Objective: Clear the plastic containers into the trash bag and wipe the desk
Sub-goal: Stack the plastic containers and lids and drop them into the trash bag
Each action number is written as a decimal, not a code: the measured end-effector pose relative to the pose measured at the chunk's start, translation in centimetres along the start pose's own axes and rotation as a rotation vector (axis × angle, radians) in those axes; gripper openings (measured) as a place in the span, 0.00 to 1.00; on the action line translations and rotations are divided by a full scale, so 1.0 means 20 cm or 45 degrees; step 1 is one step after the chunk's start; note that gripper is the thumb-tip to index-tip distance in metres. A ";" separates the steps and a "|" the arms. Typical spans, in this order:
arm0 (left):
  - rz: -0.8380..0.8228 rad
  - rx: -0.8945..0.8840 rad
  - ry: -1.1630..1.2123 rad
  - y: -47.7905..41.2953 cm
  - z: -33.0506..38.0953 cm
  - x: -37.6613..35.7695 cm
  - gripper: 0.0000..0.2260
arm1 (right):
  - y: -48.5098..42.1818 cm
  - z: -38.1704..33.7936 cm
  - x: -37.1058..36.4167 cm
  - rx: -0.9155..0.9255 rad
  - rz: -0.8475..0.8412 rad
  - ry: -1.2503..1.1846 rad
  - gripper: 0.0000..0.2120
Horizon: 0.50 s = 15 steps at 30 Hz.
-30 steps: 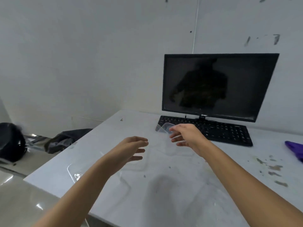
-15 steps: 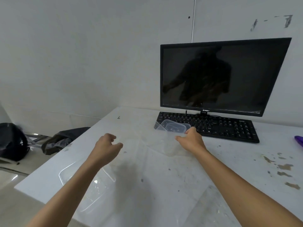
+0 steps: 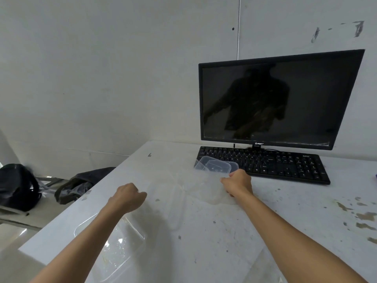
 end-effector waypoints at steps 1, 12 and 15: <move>0.013 -0.018 -0.018 -0.01 0.01 0.00 0.12 | 0.00 0.00 0.00 -0.004 0.006 0.010 0.07; -0.212 0.019 0.420 0.02 0.09 0.08 0.15 | -0.04 -0.03 0.12 0.138 -0.007 0.403 0.03; -0.270 0.013 0.579 0.03 0.07 0.10 0.14 | -0.02 -0.06 0.12 0.221 -0.098 0.541 0.12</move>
Point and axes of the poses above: each hand's wrist, its own y-axis away from the middle knuckle, its own x-axis out of the back of the hand, z = x × y, the point moved 4 cm from there along -y, towards the middle knuckle, and after that the axes turned 12 degrees about x, right-handed, at the moved point
